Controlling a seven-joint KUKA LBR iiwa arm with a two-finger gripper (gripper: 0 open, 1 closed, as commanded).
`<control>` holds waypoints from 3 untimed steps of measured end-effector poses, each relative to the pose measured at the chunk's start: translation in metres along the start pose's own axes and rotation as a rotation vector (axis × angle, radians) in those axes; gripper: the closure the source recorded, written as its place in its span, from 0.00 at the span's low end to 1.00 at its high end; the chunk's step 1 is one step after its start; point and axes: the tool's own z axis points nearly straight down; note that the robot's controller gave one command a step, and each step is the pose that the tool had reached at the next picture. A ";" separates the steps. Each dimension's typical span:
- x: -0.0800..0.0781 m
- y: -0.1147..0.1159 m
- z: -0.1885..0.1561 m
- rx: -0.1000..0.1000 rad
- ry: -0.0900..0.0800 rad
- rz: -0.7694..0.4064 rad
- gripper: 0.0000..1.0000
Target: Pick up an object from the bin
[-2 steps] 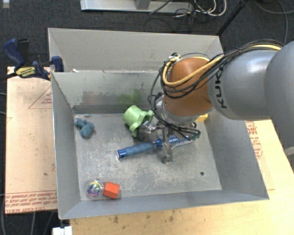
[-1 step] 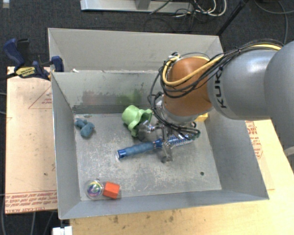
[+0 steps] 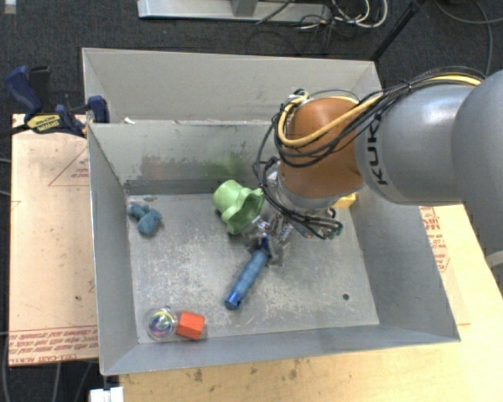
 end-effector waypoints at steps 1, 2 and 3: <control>-0.002 0.000 -0.040 0.003 0.000 0.001 1.00; -0.002 0.000 -0.050 0.002 0.002 0.004 1.00; -0.003 0.000 -0.072 0.003 0.001 0.006 1.00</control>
Offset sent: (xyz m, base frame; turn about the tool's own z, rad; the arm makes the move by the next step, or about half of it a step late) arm -0.0001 0.0001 0.0382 0.0000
